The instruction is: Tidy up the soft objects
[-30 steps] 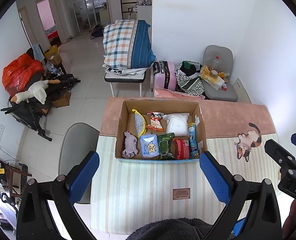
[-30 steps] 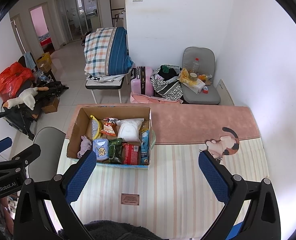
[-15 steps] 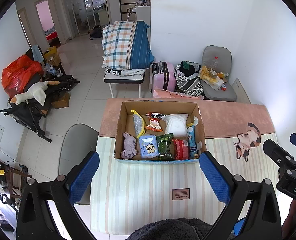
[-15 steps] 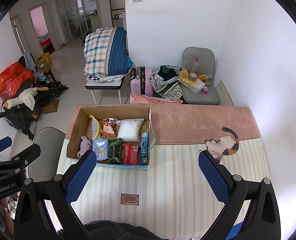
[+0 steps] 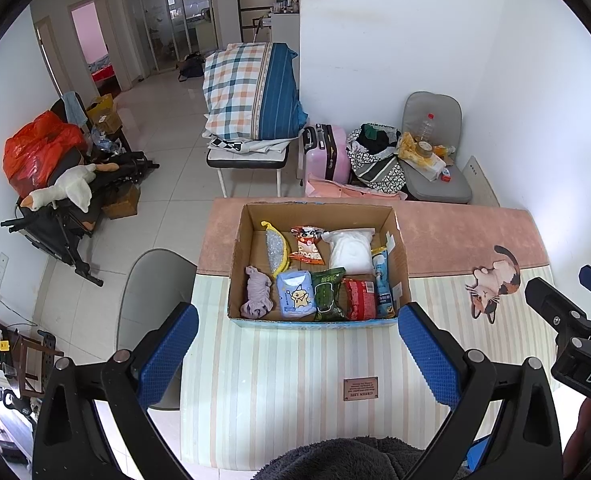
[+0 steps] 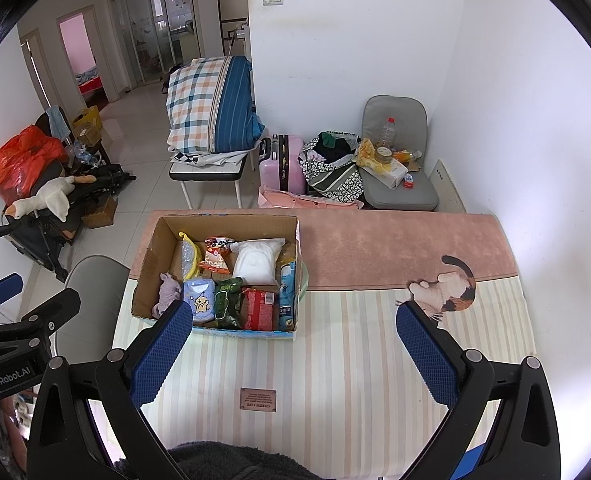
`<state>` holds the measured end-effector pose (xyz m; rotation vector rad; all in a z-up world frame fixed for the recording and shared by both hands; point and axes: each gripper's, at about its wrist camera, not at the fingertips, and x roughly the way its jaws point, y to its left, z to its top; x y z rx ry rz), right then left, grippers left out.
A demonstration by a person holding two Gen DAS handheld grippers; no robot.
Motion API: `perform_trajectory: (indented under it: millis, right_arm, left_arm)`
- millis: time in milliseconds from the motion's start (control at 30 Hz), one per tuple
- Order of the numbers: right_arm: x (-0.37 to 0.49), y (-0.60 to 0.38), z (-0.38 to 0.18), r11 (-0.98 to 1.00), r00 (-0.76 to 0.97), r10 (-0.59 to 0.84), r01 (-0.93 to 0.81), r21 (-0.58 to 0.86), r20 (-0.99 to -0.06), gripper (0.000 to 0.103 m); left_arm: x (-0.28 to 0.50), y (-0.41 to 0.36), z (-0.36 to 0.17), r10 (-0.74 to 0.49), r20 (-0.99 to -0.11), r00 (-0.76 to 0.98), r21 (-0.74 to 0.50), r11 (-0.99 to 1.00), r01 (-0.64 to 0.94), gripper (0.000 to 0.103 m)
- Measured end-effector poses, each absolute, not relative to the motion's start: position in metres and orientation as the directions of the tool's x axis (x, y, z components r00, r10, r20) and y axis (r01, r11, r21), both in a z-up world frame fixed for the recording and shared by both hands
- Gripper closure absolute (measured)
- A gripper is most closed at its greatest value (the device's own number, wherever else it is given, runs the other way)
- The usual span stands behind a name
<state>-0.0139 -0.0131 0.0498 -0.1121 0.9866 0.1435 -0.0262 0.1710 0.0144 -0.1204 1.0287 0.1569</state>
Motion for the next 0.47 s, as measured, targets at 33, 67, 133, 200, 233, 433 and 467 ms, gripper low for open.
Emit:
perform_trajectory:
  millis: [33,67,133,200,233,433,467]
  right_arm:
    - [-0.0139,-0.0131,0.0497,0.985,0.544,0.070,-0.171,-0.029,-0.836,0.000]
    - [-0.0137,-0.0132,0.0495,0.985,0.544,0.069,-0.171,-0.030,-0.836,0.000]
    - [-0.0140,-0.0131,0.0497,0.985,0.544,0.070,-0.170,-0.028,-0.836,0.000]
    - [-0.0139,-0.0131,0.0494,0.985,0.544,0.070,-0.172,-0.029,-0.836,0.000]
    - [-0.0143,-0.0132,0.0496,0.985,0.544,0.071,-0.172,-0.028,-0.836,0.000]
    - [-0.0129,-0.0145,0.0515,0.985,0.543,0.070,-0.169,-0.028,-0.837,0.000]
    - [-0.0125,-0.0149,0.0514,0.985,0.543,0.070,-0.169,-0.027,-0.837,0.000]
  left_arm:
    - [-0.0260,0.1709,0.0142,0.073,-0.860,0.506,-0.026,0.982,-0.186,0.001]
    - [-0.0266,0.1709,0.0143,0.073,-0.860,0.505,-0.026,0.982,-0.187,0.001]
    - [-0.0264,0.1705,0.0141,0.072,-0.860,0.505,-0.027,0.982,-0.186,0.001]
    - [-0.0267,0.1704,0.0141,0.073,-0.860,0.505,-0.026,0.982,-0.187,0.001]
    - [-0.0270,0.1704,0.0141,0.073,-0.860,0.506,-0.027,0.982,-0.188,0.001]
    - [-0.0257,0.1697,0.0152,0.073,-0.857,0.510,-0.028,0.982,-0.187,0.001]
    - [-0.0261,0.1700,0.0149,0.071,-0.858,0.508,-0.029,0.982,-0.186,0.001]
